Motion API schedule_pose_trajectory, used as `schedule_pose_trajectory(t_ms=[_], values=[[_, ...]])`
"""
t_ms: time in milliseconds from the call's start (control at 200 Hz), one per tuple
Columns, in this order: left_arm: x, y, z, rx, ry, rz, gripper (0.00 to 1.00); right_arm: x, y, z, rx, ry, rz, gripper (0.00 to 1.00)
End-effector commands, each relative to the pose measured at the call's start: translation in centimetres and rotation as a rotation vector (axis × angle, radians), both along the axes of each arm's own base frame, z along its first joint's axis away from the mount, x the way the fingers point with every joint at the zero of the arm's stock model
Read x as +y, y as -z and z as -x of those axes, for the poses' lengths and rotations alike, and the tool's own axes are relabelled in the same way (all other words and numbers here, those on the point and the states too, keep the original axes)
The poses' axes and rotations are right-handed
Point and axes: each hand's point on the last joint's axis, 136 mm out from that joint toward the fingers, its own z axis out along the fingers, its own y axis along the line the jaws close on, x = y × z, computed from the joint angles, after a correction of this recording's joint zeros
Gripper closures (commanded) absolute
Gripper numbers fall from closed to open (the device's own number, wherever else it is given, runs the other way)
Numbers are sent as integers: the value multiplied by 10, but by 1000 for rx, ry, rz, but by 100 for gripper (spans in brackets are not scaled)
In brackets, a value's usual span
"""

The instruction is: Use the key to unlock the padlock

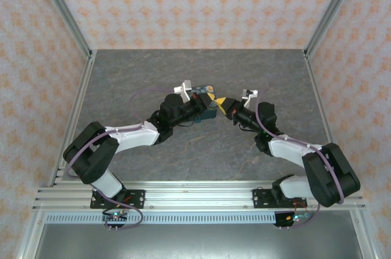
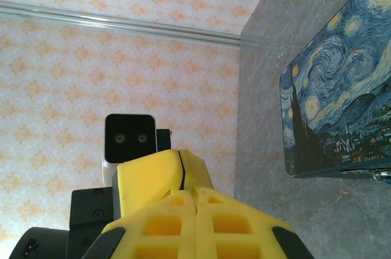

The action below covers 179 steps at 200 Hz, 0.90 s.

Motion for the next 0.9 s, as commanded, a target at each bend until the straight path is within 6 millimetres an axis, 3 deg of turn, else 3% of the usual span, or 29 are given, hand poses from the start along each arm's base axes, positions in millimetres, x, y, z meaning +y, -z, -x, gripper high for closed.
schedule_pose_trajectory(t_ms=[0, 105, 165, 235, 345, 616, 891], values=[[6, -20, 2, -43, -26, 30, 100, -11, -2, -11, -18, 81, -13, 100], [9, -16, -1, -25, -44, 2, 98, -10, -2, -9, -23, 69, -6, 100], [15, -15, -2, -14, -62, -19, 78, -9, 1, -7, -21, 63, 3, 100], [31, -11, -4, 4, -108, -47, 41, -11, 5, -5, -15, 65, 18, 100], [61, 0, 0, 38, -170, -107, 18, -11, 8, -4, -5, 66, 41, 100], [97, 44, 34, 112, -124, -438, 9, -10, 19, -18, 52, 89, 99, 100], [85, 93, 56, 138, 52, -555, 9, -4, 26, -58, 103, 140, 118, 100]])
